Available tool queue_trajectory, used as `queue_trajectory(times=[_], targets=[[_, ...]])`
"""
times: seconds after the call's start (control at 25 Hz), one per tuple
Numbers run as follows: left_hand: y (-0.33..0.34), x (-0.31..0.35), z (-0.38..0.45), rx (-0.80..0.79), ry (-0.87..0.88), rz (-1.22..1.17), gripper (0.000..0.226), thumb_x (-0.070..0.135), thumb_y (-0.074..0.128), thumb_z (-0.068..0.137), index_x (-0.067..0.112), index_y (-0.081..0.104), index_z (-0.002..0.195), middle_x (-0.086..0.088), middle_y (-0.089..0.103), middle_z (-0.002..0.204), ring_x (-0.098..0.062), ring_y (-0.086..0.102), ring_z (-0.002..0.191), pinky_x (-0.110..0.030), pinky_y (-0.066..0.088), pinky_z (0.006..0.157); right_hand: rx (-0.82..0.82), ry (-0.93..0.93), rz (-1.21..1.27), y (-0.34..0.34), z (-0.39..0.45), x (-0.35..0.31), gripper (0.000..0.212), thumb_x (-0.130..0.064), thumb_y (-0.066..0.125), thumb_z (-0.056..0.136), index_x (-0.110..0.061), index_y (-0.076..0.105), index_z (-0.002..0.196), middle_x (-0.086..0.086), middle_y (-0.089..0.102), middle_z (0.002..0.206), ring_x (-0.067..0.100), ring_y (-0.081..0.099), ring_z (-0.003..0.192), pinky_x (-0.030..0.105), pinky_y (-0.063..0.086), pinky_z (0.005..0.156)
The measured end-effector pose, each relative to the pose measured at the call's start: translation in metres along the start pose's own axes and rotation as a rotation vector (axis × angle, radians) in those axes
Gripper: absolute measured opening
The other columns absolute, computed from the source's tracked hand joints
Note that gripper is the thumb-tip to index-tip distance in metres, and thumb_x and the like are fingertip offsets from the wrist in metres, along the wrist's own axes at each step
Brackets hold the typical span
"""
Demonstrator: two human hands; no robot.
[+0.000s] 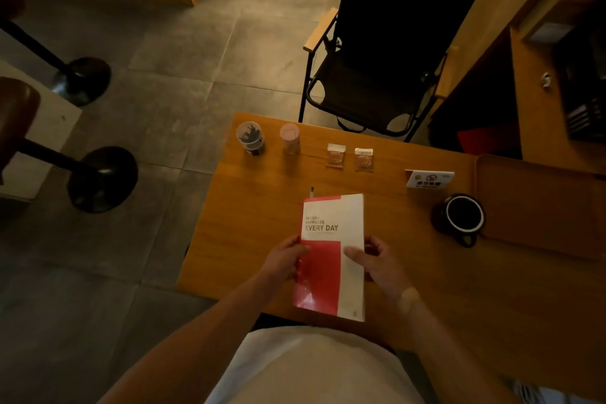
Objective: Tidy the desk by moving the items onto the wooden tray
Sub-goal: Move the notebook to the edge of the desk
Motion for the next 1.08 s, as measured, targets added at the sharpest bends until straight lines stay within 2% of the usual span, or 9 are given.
queue_trajectory(times=[0.12,0.24,0.4,0.52,0.64,0.76,0.88,1.0,1.08], targets=[[-0.022,-0.001,0.001,-0.056,-0.04,-0.062,0.026,0.024,0.052,0.097,0.024,0.057,0.122,-0.004,0.063,0.118,-0.024,0.058,0.109,-0.039,0.052,0.086,-0.035,-0.052,-0.09,0.043,-0.005,-0.017,0.04,-0.044,0.078,0.072,-0.03,0.057,0.103,-0.003,0.07,0.104,0.016,0.071,0.088,0.022,0.055,0.06],[-0.051,-0.003,0.005,-0.084,-0.042,-0.096,0.024,0.024,0.055,0.094,0.026,0.058,0.118,-0.004,0.063,0.119,-0.025,0.059,0.112,-0.048,0.049,0.1,-0.013,-0.071,-0.153,0.082,-0.004,-0.025,0.042,-0.049,0.077,0.072,-0.035,0.054,0.105,-0.007,0.068,0.104,0.012,0.068,0.09,0.019,0.051,0.063],[-0.089,-0.005,0.006,-0.118,-0.026,-0.094,0.032,0.02,0.053,0.092,0.025,0.057,0.123,-0.004,0.063,0.121,-0.023,0.059,0.113,-0.048,0.05,0.1,0.05,-0.057,-0.221,0.113,-0.001,-0.026,0.045,-0.054,0.067,0.079,-0.032,0.054,0.116,-0.008,0.068,0.105,0.016,0.069,0.09,0.028,0.053,0.066],[-0.111,-0.005,0.006,-0.125,-0.041,-0.07,0.034,0.017,0.051,0.09,0.022,0.057,0.124,-0.005,0.063,0.12,-0.022,0.06,0.111,-0.044,0.052,0.095,0.07,-0.061,-0.257,0.125,-0.001,-0.02,0.037,-0.049,0.062,0.086,-0.029,0.056,0.117,-0.006,0.07,0.104,0.015,0.07,0.087,0.026,0.053,0.065],[-0.126,0.0,0.008,-0.097,-0.064,-0.042,0.032,0.013,0.048,0.094,0.019,0.056,0.124,-0.004,0.064,0.115,-0.02,0.061,0.104,-0.037,0.055,0.08,0.051,-0.065,-0.284,0.131,0.002,-0.014,0.026,-0.043,0.057,0.092,-0.031,0.058,0.115,-0.008,0.07,0.103,0.012,0.069,0.087,0.024,0.052,0.064],[-0.142,0.001,0.012,-0.018,-0.062,-0.011,0.033,0.009,0.049,0.095,0.019,0.056,0.126,-0.003,0.065,0.111,-0.019,0.063,0.1,-0.033,0.054,0.07,0.074,-0.021,-0.238,0.132,0.014,-0.008,0.016,-0.028,0.057,0.095,-0.032,0.058,0.111,-0.004,0.069,0.105,0.016,0.069,0.09,0.031,0.056,0.065],[-0.162,0.004,0.022,0.047,-0.036,0.034,0.036,0.009,0.052,0.094,0.018,0.055,0.13,-0.004,0.065,0.113,-0.021,0.064,0.101,-0.033,0.054,0.073,0.095,0.07,-0.212,0.136,0.033,0.001,0.028,-0.016,0.059,0.094,-0.021,0.055,0.122,0.002,0.064,0.111,0.023,0.066,0.098,0.038,0.06,0.069],[-0.178,0.007,0.034,0.085,0.001,0.091,0.039,0.009,0.054,0.095,0.018,0.053,0.132,-0.003,0.064,0.114,-0.018,0.064,0.099,-0.033,0.055,0.074,0.098,0.13,-0.181,0.145,0.052,0.01,0.026,-0.009,0.059,0.093,-0.016,0.056,0.118,0.003,0.064,0.109,0.026,0.066,0.1,0.035,0.06,0.063],[-0.189,0.011,0.044,0.1,0.034,0.145,0.04,0.009,0.055,0.094,0.018,0.053,0.133,-0.003,0.063,0.116,-0.018,0.063,0.1,-0.037,0.056,0.08,0.112,0.142,-0.191,0.154,0.064,0.012,0.024,-0.006,0.06,0.092,-0.016,0.056,0.114,0.002,0.063,0.106,0.028,0.065,0.102,0.041,0.061,0.069]])
Point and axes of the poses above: each hand's wrist, its own z-axis towards the middle knuckle, its own y-axis out of the palm, x = y × z, the point moved 3 cm from there along z, towards the middle knuckle
